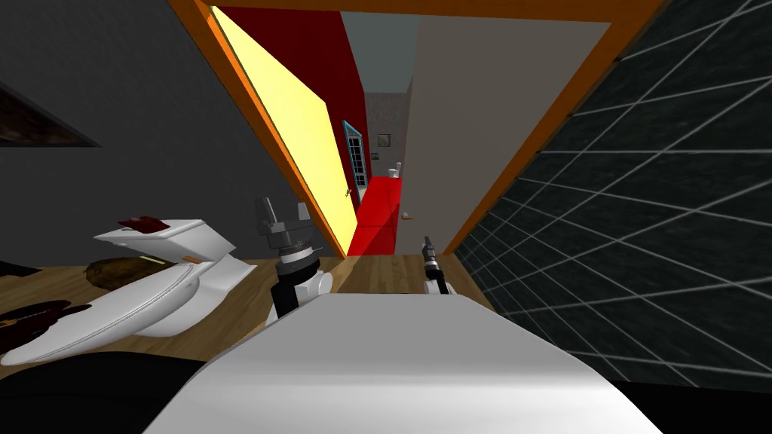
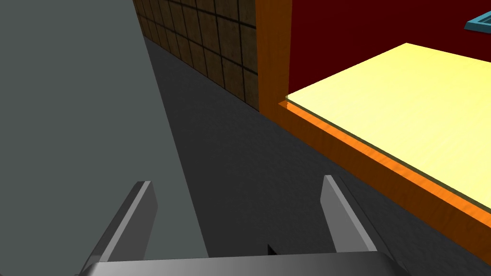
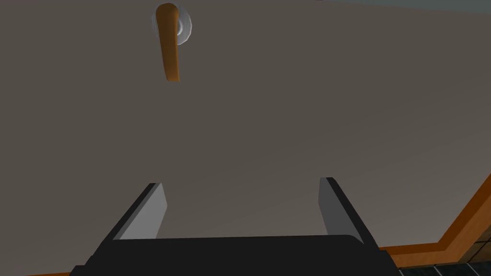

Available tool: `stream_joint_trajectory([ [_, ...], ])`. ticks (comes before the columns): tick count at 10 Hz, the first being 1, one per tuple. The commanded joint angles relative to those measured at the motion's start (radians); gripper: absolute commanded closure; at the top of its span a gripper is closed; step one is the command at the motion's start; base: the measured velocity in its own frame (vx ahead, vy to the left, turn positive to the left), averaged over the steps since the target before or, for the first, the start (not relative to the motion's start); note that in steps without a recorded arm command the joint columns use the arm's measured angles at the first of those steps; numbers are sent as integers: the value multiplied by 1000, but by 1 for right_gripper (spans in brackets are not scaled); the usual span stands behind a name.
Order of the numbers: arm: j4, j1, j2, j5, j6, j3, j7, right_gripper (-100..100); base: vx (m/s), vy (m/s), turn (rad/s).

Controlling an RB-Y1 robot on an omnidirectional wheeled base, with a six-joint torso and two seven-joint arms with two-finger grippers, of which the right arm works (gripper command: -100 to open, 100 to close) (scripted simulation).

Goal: Push the door open

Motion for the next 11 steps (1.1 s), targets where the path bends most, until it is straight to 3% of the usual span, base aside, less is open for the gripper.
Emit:
stream_joint_trajectory([
  [1,35,-14,4,0,-8,1,-2,-100,98,-34,24],
  [11,236,-87,42,1,-62,7,-12,-100,104,-32,25],
])
